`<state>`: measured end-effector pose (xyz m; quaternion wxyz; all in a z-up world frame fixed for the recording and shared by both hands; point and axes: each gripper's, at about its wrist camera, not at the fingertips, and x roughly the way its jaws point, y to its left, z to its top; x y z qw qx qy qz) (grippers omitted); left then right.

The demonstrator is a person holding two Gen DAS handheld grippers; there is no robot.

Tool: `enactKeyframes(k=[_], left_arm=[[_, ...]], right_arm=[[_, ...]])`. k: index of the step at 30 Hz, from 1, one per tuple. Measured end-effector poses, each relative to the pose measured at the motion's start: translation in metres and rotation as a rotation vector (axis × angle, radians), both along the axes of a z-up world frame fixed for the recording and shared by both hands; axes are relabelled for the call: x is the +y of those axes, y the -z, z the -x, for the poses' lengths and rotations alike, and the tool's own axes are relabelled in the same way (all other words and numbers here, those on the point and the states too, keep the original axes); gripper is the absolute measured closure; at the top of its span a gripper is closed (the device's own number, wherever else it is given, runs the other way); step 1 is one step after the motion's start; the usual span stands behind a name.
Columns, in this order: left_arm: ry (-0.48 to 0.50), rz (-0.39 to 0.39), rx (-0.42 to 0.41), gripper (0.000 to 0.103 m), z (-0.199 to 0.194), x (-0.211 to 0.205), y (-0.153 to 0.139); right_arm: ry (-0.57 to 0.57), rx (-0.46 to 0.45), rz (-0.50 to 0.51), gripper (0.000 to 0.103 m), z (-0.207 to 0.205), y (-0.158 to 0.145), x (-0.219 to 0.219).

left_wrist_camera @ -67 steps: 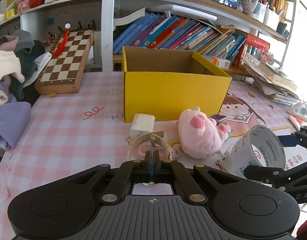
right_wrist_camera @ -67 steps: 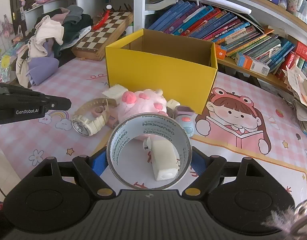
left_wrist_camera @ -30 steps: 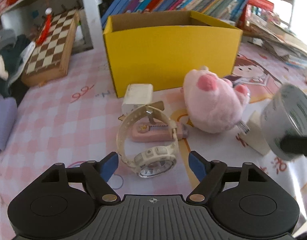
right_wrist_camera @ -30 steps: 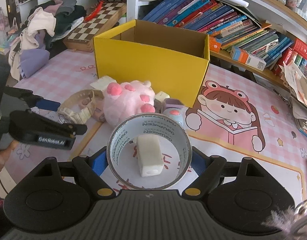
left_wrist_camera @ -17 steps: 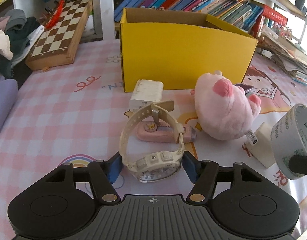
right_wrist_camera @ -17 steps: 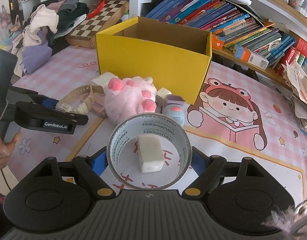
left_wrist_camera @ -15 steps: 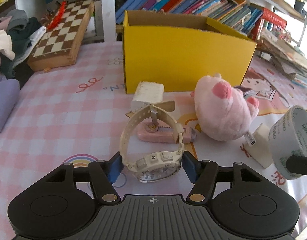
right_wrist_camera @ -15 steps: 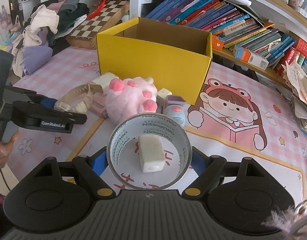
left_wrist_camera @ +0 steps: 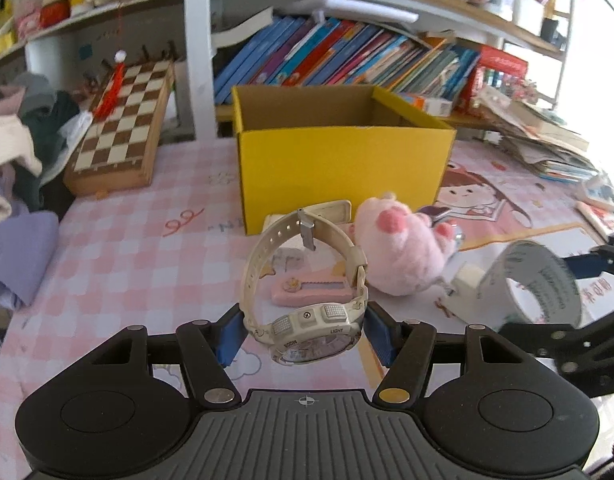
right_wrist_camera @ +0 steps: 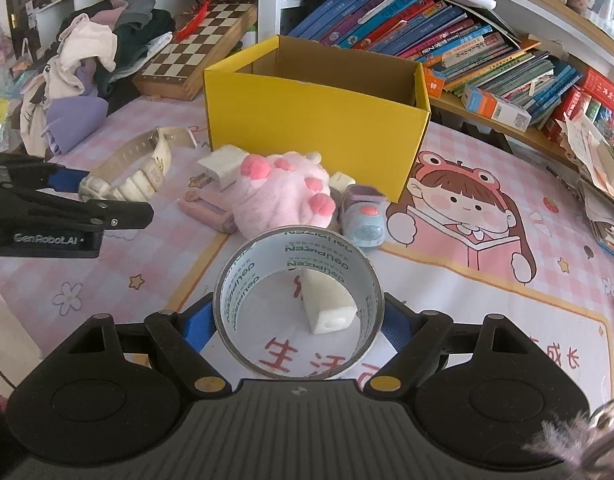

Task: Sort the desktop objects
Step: 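Carry the wristwatch and tape roll over the yellow box with both tools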

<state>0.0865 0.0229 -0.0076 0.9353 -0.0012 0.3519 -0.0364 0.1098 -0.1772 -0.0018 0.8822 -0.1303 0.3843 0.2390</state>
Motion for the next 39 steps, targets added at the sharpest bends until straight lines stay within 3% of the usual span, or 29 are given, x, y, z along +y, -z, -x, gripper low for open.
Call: enactKeyframes(k=[11, 25, 39], left_arm=[[0.112, -0.048, -0.044, 0.04, 0.024, -0.004, -0.013], [0.192, -0.062, -0.063, 0.04, 0.034, -0.01, -0.015], [0.166, -0.082, -0.117, 0.04, 0.011, -0.022, -0.031]], right_arm=[[0.118, 0.019, -0.056, 0.021, 0.017, -0.007, -0.009], [0.134, 0.006, -0.05, 0.021, 0.03, -0.012, -0.004], [0.08, -0.04, -0.067, 0.021, -0.012, -0.029, -0.011]])
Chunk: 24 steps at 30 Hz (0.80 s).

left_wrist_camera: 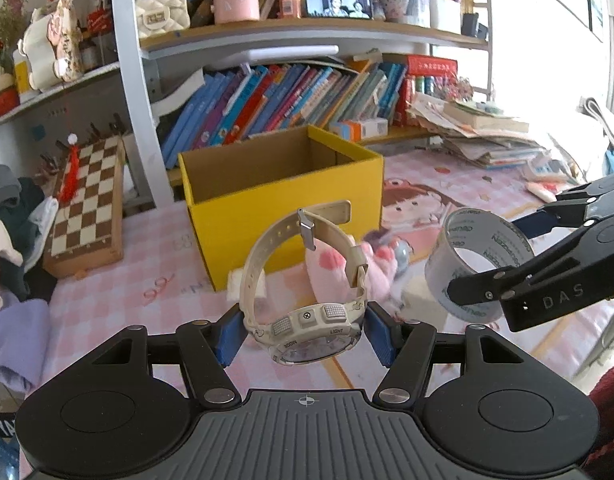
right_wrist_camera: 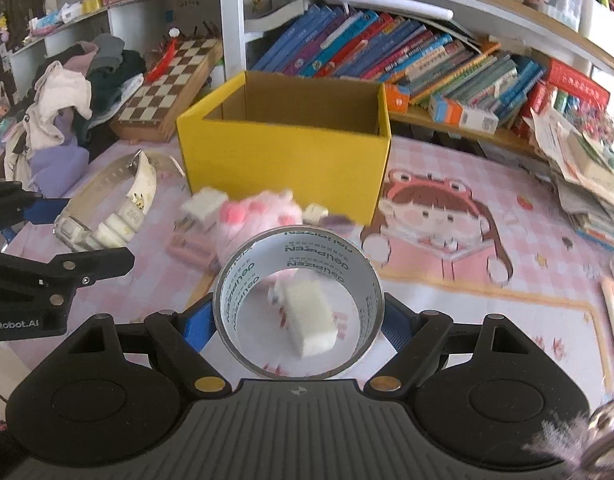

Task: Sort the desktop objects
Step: 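Carry the wristwatch and tape roll over the yellow box with both tools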

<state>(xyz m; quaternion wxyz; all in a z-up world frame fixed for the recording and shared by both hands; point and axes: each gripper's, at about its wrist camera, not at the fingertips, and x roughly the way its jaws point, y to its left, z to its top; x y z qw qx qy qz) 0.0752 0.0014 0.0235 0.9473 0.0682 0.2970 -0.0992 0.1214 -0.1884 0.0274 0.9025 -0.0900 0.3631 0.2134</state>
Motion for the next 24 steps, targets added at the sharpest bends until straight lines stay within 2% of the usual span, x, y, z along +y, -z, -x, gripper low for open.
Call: enactKeyframes(k=[12, 24], left_arm=[[-0.047, -0.003, -0.04, 0.04, -0.037, -0.005, -0.013], [-0.059, -0.052, -0.082, 0.04, -0.088, -0.007, -0.035]], right_arm=[[-0.092, -0.013, -0.02, 0.021, -0.056, -0.02, -0.002], [-0.18, -0.105, -0.027, 0.021, -0.118, -0.048, 0.008]])
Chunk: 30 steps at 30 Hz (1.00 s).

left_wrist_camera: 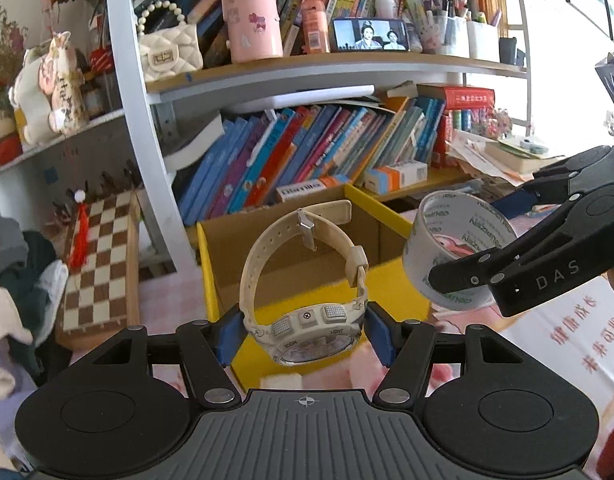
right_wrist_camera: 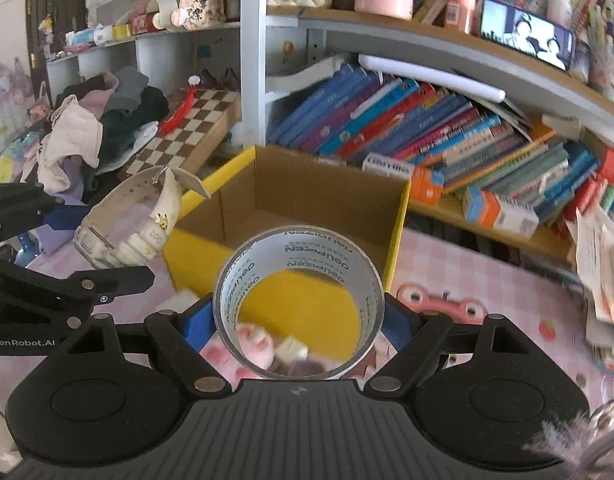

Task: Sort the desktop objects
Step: 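Carry the wristwatch and tape roll over the yellow box with both tools, then lower and release the wristwatch and tape roll into the yellow box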

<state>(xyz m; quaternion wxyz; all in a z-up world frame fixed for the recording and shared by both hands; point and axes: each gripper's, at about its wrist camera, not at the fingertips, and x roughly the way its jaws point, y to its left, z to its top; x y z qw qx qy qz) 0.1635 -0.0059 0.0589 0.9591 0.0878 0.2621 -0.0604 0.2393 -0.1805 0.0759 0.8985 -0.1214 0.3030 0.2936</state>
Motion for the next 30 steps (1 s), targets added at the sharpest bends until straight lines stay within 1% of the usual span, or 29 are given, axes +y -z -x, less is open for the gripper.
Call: enactKeyframes(k=[8, 16, 22, 30], left_arm=[[-0.024, -0.036, 0.006, 0.04, -0.029, 0.001, -0.002], [-0.031, -0.08, 0.027, 0.04, -0.067, -0.003, 0.002], [-0.042, -0.09, 0.075, 0.04, -0.089, -0.001, 0.012], [-0.066, -0.104, 0.154, 0.04, -0.111, 0.005, 0.03]], right_arm=[[-0.049, -0.025, 0.022, 0.021, -0.038, -0.001, 0.005], [-0.107, -0.068, 0.06, 0.021, -0.083, -0.001, 0.024], [-0.222, -0.091, 0.152, 0.021, -0.109, 0.015, 0.047], [-0.359, -0.072, 0.244, 0.021, -0.137, 0.042, 0.073]])
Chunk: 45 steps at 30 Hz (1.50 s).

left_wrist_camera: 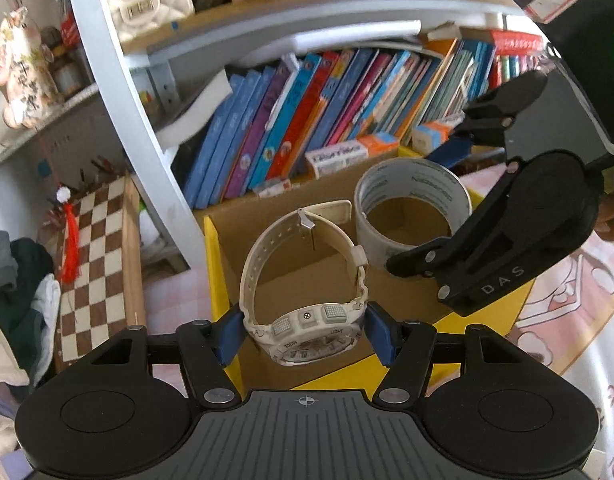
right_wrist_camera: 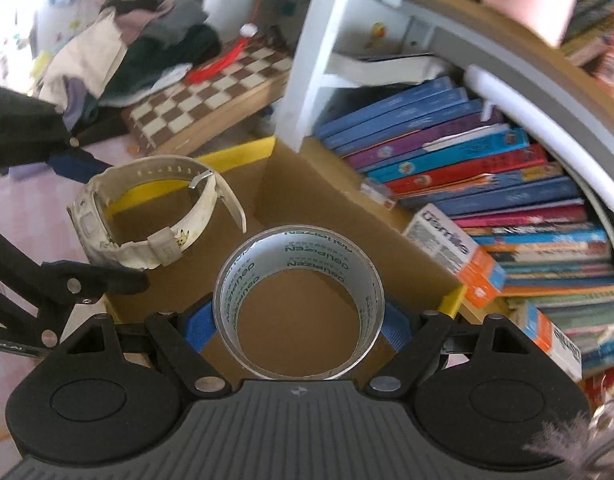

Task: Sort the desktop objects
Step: 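Lower and release the wristwatch and tape roll into the yellow box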

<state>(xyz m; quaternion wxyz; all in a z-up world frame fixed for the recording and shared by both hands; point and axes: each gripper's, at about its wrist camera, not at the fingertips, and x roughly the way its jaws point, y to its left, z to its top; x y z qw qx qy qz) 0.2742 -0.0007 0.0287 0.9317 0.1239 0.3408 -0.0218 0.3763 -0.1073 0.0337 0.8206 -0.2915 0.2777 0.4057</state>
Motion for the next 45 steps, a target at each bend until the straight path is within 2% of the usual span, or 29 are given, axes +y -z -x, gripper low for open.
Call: enactKeyframes(k=[3, 7, 10, 16, 26, 36, 43, 45], left_arm=[[-0.009, 0.011, 0.023, 0.04, -0.005, 0.003, 0.004], [-0.019, 0.02, 0.055, 0.04, -0.016, 0.005, 0.009], [-0.018, 0.04, 0.08, 0.04, -0.025, 0.005, 0.012], [-0.012, 0.106, 0.122, 0.04, -0.041, 0.007, 0.012], [-0.032, 0.239, 0.209, 0.036, -0.051, 0.018, 0.018], [0.006, 0.151, 0.226, 0.035, -0.044, 0.006, 0.019], [-0.009, 0.144, 0.215, 0.034, -0.043, 0.01, 0.016], [-0.017, 0.14, 0.207, 0.034, -0.042, 0.013, 0.014]], right_arm=[[-0.054, 0.007, 0.041, 0.021, -0.009, 0.009, 0.009], [-0.098, 0.062, 0.043, 0.021, -0.022, 0.013, 0.014], [-0.119, 0.043, 0.08, 0.021, -0.028, 0.019, 0.02], [-0.083, 0.118, 0.109, 0.021, -0.048, 0.031, 0.028], [-0.069, 0.238, 0.156, 0.021, -0.057, 0.043, 0.034], [-0.067, 0.286, 0.177, 0.021, -0.041, 0.047, 0.034], [-0.04, 0.273, 0.187, 0.021, -0.04, 0.047, 0.035], [-0.028, 0.255, 0.19, 0.015, -0.039, 0.046, 0.035]])
